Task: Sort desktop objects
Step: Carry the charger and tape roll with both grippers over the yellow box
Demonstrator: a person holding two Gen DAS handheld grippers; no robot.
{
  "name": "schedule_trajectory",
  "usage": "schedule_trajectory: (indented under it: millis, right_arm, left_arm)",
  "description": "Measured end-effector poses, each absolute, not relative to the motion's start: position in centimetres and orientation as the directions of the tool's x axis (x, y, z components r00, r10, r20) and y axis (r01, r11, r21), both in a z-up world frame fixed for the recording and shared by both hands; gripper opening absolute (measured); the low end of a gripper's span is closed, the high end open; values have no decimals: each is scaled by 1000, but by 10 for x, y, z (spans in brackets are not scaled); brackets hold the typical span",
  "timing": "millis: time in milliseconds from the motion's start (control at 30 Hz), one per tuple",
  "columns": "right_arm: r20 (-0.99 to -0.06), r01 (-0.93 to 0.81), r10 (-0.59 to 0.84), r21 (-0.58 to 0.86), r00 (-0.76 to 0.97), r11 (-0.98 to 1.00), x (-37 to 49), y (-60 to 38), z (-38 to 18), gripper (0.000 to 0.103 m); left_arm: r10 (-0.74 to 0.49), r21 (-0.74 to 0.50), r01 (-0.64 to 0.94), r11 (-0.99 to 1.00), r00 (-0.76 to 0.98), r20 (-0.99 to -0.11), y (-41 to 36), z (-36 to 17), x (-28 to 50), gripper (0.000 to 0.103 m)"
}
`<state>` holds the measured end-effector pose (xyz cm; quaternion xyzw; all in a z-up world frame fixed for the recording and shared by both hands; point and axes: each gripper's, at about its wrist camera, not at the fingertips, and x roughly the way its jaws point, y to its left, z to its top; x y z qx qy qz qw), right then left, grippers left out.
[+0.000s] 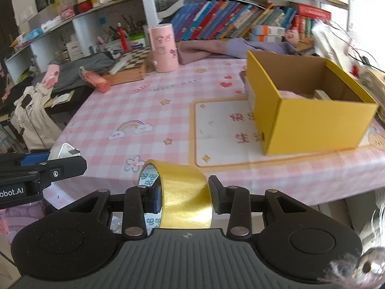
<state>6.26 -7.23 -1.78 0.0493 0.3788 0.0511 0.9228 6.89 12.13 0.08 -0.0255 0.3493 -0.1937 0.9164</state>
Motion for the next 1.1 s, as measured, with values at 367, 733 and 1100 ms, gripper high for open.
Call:
schedule_trajectory:
  millis: [367,733,1100]
  right_arm:
    - [-710,111,37,160,703,981,27,-107,-24,35]
    - [-722,250,-69,146,688,957,-7,-132,-24,35]
    - [-730,313,-125,127,672,941,-20,-145,-24,35]
  left_arm:
    - [-465,-173,477,862,607,-644,82,-1,65,44]
    - [-559,-185,605,774,518,-648,45,-4,61,44]
    - [-592,-189,650,736,483,-644,26,-4,63,44]
